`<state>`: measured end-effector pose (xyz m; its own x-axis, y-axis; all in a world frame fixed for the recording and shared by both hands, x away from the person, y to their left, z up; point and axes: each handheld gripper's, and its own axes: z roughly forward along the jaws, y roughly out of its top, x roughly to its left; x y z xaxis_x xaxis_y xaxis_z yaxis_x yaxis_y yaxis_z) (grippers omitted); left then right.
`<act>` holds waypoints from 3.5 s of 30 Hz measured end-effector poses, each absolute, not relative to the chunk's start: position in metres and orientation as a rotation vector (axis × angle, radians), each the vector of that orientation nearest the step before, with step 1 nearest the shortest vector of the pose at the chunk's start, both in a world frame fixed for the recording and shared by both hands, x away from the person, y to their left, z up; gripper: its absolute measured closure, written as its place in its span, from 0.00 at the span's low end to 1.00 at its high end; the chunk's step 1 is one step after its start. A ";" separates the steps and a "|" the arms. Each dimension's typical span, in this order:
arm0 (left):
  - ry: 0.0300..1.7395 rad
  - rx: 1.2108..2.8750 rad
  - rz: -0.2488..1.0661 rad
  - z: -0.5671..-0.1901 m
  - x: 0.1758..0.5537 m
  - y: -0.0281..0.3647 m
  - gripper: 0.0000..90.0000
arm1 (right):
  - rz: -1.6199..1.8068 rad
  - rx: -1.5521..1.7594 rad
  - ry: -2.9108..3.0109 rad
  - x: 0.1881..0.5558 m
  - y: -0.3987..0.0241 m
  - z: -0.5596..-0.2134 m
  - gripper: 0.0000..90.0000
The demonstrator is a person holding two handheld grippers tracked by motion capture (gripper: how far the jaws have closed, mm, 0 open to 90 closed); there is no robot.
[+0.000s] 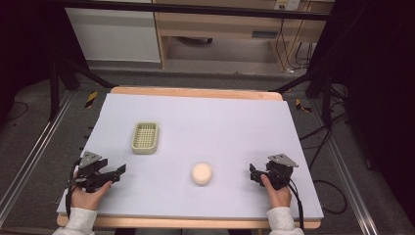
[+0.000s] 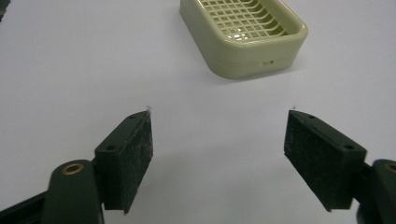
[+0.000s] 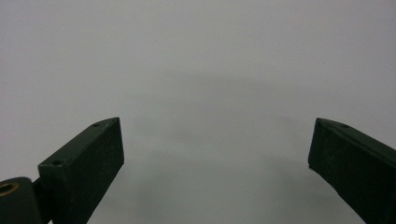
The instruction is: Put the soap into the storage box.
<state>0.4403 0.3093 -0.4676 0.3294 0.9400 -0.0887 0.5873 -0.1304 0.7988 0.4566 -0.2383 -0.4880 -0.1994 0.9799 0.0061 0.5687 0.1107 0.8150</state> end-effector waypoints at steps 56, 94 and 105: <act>1.169 1.905 0.556 -0.443 0.445 0.247 0.29 | 0.927 1.494 1.871 0.459 -0.236 -0.489 0.04; 1.071 1.953 0.510 -0.436 0.450 0.204 0.29 | 0.937 1.494 1.869 0.458 -0.237 -0.489 0.04; 1.037 1.977 0.490 -0.435 0.451 0.186 0.28 | 0.940 1.494 1.868 0.458 -0.237 -0.488 0.04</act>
